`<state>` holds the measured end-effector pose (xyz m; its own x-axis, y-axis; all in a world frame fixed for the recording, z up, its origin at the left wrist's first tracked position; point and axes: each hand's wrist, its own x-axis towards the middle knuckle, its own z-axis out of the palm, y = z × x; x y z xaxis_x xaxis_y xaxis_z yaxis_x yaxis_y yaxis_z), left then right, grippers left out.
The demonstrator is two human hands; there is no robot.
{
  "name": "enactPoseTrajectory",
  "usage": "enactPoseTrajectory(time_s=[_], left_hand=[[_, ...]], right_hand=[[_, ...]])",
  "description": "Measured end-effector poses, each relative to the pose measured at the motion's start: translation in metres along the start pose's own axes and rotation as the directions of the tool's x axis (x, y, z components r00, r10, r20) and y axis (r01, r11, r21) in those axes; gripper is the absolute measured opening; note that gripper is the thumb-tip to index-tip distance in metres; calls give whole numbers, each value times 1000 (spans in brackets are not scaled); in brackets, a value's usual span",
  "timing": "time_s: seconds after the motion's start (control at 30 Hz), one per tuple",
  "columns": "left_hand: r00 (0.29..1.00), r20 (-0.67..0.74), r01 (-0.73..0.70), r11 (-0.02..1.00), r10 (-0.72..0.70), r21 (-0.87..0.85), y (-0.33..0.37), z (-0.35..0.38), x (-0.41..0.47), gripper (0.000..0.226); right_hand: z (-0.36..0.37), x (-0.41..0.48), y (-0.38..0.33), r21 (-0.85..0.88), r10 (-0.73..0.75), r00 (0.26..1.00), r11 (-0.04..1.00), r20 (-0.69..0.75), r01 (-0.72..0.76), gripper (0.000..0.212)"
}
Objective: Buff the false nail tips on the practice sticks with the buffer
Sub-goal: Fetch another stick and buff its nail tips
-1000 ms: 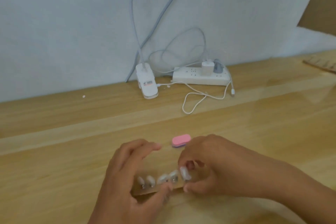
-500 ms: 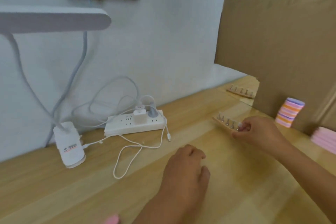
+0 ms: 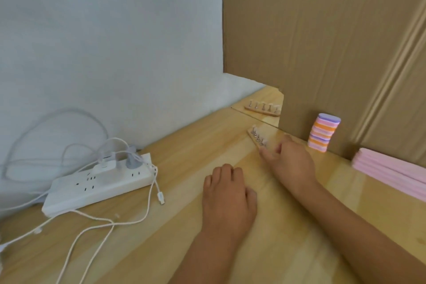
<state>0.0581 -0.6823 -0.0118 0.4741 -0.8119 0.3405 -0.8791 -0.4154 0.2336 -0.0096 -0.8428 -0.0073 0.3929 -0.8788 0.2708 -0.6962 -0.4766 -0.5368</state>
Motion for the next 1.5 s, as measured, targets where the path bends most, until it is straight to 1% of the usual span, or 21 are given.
enactPoseTrajectory(time_s=[0.07,0.13,0.2,0.27,0.47,0.57,0.73,0.8,0.87,0.93,1.03,1.13,1.17,1.2,1.23,1.27,1.3,1.33,1.37,1.43,1.5], left_hand=[[998,30,48,999,-48,2,1,1,0,40],[997,42,57,998,-57,6,-1,2,3,41],[998,50,43,999,-44,11,-5,3,10,39],[997,71,26,999,-29,34,-9,5,21,37],[996,77,34,999,-34,0,-17,13,32,36],[998,62,32,999,-31,-11,-16,13,31,37],[998,48,40,998,-38,-39,-17,13,33,37],[998,51,44,998,-42,-45,-18,14,34,37],[998,39,42,998,-40,-42,-18,14,34,38],[999,26,35,998,-34,-45,-18,16,34,38],[999,13,34,997,-34,-70,-20,19,36,39],[997,71,32,996,-26,-83,-19,14,34,42],[992,123,15,997,-6,-76,-19,7,34,43],[981,190,-13,996,28,-83,-19,-3,35,43],[966,248,-38,991,70,-131,-22,-16,32,41],[952,282,-57,976,117,-211,-27,-33,25,36],[951,263,-81,953,161,-291,-35,-52,11,30],[963,192,-115,933,189,-340,-46,-72,-10,24],[976,97,-147,922,193,-359,-57,-94,-37,19],[988,-30,-151,910,152,-387,-81,-136,-103,15],[995,-73,-93,919,70,-383,-106,-170,-175,16]], right_hand=[[2,-11,2,0,-37,999,999,12,37,34],[7,-16,-3,-100,-117,991,987,66,123,31],[11,-11,-10,-174,-163,982,968,98,179,21],[15,2,-14,-193,-150,984,967,100,167,15],[35,55,-24,-257,-59,992,963,108,85,23],[43,79,-27,-260,-21,993,964,112,50,16],[51,110,-32,-322,61,991,946,118,-20,35],[52,117,-34,-371,108,986,927,131,-52,49],[50,123,-35,-433,132,978,900,164,-49,61],[46,127,-36,-469,141,969,883,201,-31,63],[45,123,-39,-500,135,953,866,271,19,56],[37,103,-40,-430,95,939,901,331,60,55],[31,91,-41,-366,37,937,925,348,99,54],[24,79,-41,-285,-54,933,945,357,164,51],[15,64,-41,-189,-162,918,952,362,242,48],[5,46,-41,-98,-286,890,935,356,340,44],[-6,27,-40,-18,-436,834,883,338,469,39],[-19,6,-39,36,-586,752,795,302,606,31],[-32,-15,-41,74,-702,652,695,286,715,23],[-58,-60,-50,143,-829,467,526,309,839,11],[-76,-102,-69,250,-886,306,402,347,881,21]])
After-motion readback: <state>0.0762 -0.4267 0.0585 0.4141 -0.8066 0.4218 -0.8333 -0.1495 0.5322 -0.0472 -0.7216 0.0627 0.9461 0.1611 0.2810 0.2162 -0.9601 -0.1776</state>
